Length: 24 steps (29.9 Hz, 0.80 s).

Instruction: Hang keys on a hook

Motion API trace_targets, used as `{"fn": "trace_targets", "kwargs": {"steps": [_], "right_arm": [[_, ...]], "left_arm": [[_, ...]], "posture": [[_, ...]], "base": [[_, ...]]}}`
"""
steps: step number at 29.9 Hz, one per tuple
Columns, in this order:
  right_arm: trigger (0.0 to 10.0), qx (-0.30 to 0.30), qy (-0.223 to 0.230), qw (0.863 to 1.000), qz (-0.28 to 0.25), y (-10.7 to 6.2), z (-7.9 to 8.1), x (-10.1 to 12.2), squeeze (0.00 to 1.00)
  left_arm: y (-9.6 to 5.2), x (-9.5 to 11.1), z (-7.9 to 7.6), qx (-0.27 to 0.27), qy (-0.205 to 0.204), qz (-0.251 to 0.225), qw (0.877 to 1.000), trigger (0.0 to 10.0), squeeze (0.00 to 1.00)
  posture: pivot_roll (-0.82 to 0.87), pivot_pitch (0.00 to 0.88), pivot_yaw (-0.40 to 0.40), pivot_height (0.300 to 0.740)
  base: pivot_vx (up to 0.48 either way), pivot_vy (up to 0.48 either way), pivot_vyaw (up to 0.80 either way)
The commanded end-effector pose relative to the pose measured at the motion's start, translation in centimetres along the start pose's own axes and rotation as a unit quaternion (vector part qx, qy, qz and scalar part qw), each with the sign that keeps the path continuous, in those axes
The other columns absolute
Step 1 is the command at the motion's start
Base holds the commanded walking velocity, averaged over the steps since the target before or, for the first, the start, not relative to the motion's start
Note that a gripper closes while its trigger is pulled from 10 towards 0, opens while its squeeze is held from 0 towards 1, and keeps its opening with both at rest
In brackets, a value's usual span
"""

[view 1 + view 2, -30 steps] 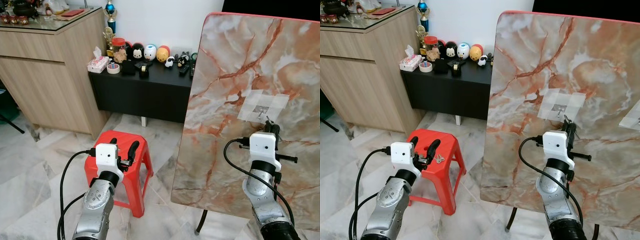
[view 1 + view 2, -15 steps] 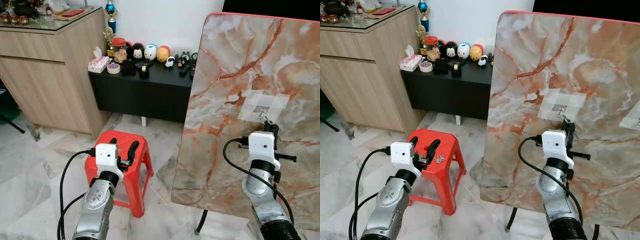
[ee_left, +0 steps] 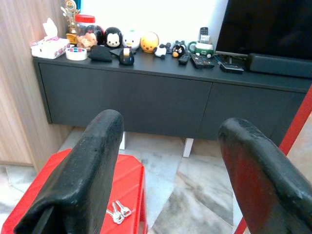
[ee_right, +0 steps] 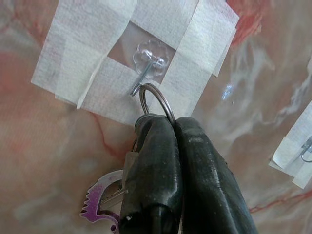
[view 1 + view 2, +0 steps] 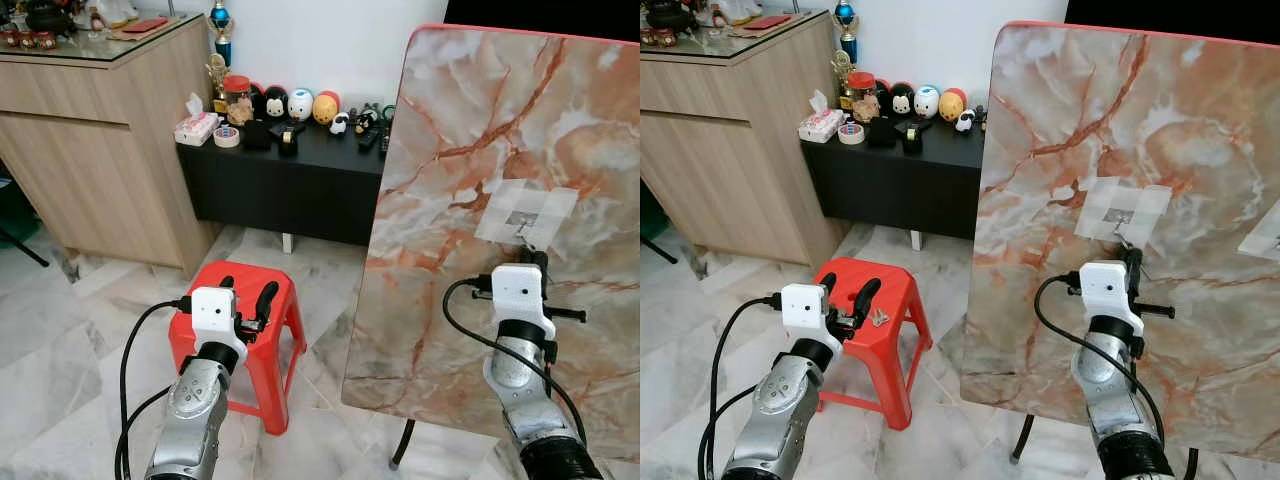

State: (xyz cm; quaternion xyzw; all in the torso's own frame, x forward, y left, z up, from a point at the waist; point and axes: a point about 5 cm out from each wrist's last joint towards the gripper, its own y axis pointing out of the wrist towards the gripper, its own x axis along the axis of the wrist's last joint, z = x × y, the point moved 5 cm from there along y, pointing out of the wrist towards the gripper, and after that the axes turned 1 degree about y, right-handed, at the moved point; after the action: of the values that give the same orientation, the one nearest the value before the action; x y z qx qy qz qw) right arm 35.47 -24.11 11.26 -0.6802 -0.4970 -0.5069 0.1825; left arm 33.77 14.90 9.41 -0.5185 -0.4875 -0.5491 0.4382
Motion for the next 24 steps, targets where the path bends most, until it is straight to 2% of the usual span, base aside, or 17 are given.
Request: {"fn": "trace_targets", "kwargs": {"steps": [1,13,24], "right_arm": [[10.0,-0.002,0.004,1.0,-0.013,0.53,-0.21,0.67,0.0],[10.0,-0.008,0.006,1.0,-0.018,0.66,-0.5,0.82,0.0],[10.0,0.008,-0.02,1.0,-0.004,0.48,0.05,0.18,0.0]], "left_arm": [[-0.12,0.08,-0.28,-0.006,0.005,-0.003,1.0,10.0,0.0],[-0.2,-0.02,-0.31,-0.006,0.004,-0.002,1.0,10.0,0.0],[-0.2,-0.01,-0.27,-0.004,0.004,-0.002,1.0,10.0,0.0]], "posture": [[0.06,0.006,-0.072,0.74],[0.06,0.008,-0.074,0.74],[0.06,0.007,-0.074,0.74]], "base": [[0.0,0.0,0.0],[0.0,0.0,0.0],[0.0,0.0,0.0]]}}
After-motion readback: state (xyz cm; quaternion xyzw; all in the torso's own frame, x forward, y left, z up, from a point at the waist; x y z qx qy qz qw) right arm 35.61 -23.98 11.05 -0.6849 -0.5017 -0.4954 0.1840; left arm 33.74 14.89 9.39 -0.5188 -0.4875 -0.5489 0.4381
